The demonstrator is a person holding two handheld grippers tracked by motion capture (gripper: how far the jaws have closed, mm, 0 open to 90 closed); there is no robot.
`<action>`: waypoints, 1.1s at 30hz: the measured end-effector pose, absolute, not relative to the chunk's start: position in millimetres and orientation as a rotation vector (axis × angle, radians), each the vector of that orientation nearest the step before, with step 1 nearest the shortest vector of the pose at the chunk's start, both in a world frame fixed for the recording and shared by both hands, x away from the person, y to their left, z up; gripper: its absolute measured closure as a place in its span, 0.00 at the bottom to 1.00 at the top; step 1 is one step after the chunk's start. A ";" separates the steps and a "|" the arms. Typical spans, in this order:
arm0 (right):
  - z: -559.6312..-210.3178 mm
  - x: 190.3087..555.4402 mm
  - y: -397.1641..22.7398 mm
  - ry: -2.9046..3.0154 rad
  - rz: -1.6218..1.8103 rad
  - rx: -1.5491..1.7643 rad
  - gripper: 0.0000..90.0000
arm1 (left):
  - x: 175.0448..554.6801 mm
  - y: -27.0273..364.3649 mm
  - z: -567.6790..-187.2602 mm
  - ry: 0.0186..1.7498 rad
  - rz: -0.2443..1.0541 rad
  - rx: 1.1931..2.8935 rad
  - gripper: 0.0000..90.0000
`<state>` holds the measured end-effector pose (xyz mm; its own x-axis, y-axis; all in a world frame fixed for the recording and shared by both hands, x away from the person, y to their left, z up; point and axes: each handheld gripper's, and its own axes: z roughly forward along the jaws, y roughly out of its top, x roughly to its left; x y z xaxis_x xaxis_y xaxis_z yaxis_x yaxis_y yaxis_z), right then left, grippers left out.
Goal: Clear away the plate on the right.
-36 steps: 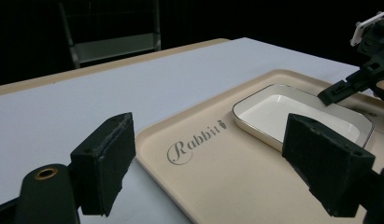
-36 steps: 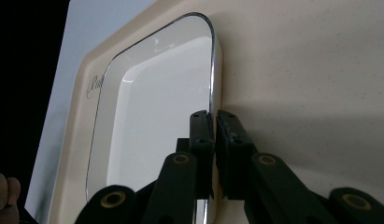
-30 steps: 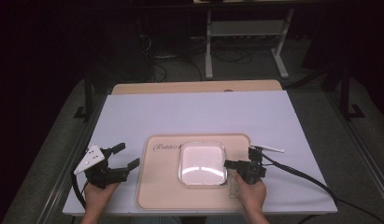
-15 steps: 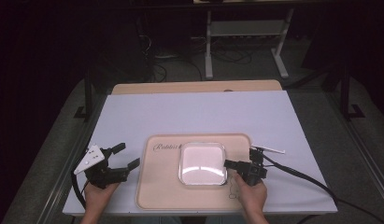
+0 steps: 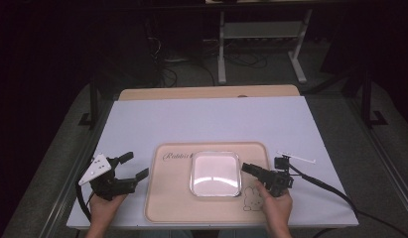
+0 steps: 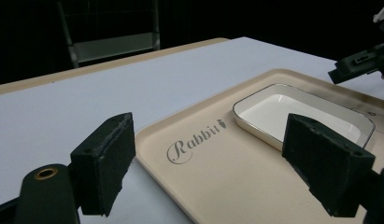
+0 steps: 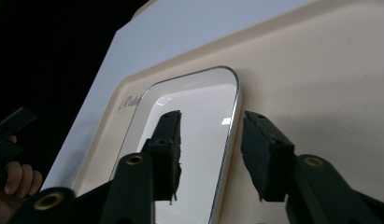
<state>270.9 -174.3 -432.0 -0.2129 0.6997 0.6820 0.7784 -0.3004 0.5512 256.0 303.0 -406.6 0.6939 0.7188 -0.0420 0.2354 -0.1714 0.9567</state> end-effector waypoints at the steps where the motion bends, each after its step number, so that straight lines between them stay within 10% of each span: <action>1: -431.3 271.1 -176.0 -1.820 -1.572 -1.905 0.58 | 255.9 302.9 -406.5 0.766 0.514 1.732 0.19; 33: -401.3 266.1 -221.2 -2.664 -2.016 -1.388 0.32 | 257.9 300.8 -410.6 0.783 0.506 1.759 0.19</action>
